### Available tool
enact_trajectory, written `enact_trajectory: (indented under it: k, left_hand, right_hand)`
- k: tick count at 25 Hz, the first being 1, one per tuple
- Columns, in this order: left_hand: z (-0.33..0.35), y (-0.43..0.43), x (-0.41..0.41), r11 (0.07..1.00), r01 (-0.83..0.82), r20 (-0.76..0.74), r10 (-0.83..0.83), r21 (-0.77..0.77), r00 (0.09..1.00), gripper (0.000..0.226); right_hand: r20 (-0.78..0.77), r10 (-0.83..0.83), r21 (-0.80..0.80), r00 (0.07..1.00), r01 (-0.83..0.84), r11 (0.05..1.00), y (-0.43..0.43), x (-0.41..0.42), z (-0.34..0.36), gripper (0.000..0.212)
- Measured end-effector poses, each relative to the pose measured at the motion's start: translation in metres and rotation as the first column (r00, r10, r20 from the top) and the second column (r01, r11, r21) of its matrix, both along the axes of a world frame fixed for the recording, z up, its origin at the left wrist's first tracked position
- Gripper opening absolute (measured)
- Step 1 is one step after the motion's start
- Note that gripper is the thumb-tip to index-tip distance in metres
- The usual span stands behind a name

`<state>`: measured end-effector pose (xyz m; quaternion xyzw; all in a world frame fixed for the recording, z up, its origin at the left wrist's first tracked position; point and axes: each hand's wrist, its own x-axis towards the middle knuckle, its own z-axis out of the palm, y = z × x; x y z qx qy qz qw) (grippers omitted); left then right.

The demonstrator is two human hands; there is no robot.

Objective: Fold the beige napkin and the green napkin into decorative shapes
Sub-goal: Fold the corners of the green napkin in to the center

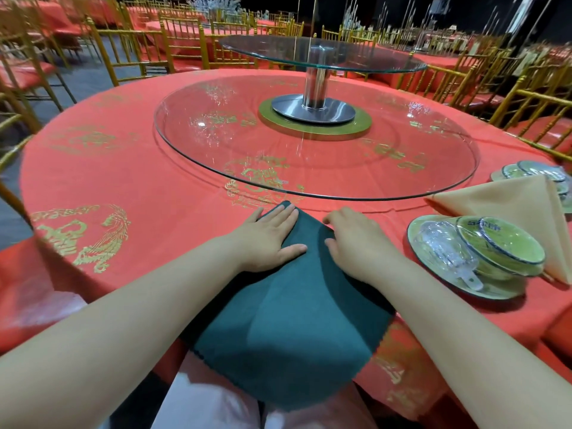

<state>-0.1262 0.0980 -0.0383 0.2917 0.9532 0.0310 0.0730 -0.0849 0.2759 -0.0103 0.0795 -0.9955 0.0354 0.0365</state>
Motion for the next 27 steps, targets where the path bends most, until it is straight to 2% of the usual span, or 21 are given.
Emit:
enact_trajectory:
  k: [2, 5, 9, 12, 17, 20, 23, 25, 27]
  left_hand:
    - [0.000, -0.002, -0.003, 1.000, -0.002, -0.015, 0.002, -0.009, 1.000, 0.078]
    - [-0.003, -0.004, -0.006, 1.000, 0.012, -0.033, -0.012, -0.015, 0.999, 0.080]
    - [-0.006, -0.005, -0.008, 1.000, 0.010, -0.048, -0.010, -0.007, 0.999, 0.085]
    - [-0.007, -0.005, -0.007, 1.000, -0.007, -0.062, 0.007, 0.004, 0.998, 0.087]
    - [-0.008, -0.005, -0.007, 0.999, -0.004, -0.075, 0.006, 0.032, 0.997, 0.092]
    - [-0.008, -0.005, -0.007, 0.999, -0.008, -0.075, 0.011, 0.037, 0.997, 0.088]
    - [-0.010, -0.007, -0.005, 0.995, -0.005, -0.096, 0.014, 0.096, 0.995, 0.083]
    - [-0.009, -0.008, -0.003, 0.967, 0.012, -0.132, 0.022, 0.254, 0.991, 0.077]
    - [-0.001, -0.011, 0.002, 0.909, -0.004, -0.163, 0.079, 0.416, 0.983, 0.059]
  right_hand:
    - [0.070, 0.106, -0.064, 0.992, -0.102, 0.993, -0.015, -0.005, -0.009, 0.046]
    - [0.163, 0.140, -0.126, 0.977, -0.121, 0.985, -0.025, -0.010, -0.019, 0.056]
    - [0.173, 0.142, -0.055, 0.975, -0.134, 0.989, -0.006, -0.002, -0.029, 0.057]
    - [0.214, 0.129, -0.025, 0.968, -0.127, 0.992, 0.012, 0.018, -0.029, 0.065]
    - [0.235, 0.074, -0.021, 0.969, -0.071, 0.997, 0.045, 0.060, -0.025, 0.107]
    - [0.260, 0.019, 0.032, 0.965, -0.028, 0.999, 0.053, 0.077, -0.023, 0.114]
    - [0.309, -0.048, 0.103, 0.950, 0.017, 0.995, 0.049, 0.081, -0.015, 0.109]
    - [0.376, -0.104, 0.145, 0.921, 0.052, 0.988, 0.040, 0.076, -0.002, 0.092]
    - [0.339, -0.066, 0.132, 0.938, 0.022, 0.991, 0.024, 0.064, 0.011, 0.079]
